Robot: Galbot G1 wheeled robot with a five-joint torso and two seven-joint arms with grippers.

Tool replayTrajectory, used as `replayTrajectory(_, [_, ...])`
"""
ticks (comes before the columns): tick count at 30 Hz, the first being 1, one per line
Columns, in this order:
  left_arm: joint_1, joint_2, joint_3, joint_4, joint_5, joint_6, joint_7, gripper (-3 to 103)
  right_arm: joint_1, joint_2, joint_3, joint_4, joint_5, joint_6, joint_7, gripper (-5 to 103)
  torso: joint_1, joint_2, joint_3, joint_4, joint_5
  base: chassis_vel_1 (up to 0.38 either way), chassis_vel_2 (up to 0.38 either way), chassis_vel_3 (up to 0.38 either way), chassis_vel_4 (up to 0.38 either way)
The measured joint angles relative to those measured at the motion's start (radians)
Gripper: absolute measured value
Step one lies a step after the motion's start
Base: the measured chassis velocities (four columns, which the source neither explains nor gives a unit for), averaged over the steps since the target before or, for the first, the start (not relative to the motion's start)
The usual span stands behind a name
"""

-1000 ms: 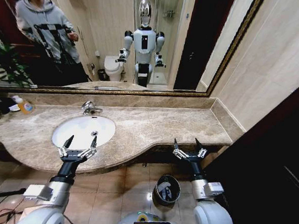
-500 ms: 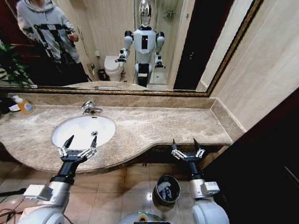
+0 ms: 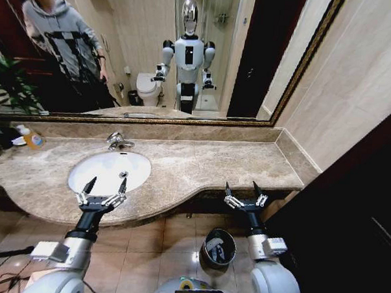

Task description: Pick up the trash from the sink and place it in the trash bin.

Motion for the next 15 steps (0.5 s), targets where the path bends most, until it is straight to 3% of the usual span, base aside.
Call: replayTrajectory(15, [0.0,0.0,0.0,0.0,0.0,0.0,0.0,100,0.0,0.0,0.0,-0.001,0.001,0.0,0.0,100,0.0,0.0,0.0,0.0,0.0,0.0,0.0,0.0,0.0])
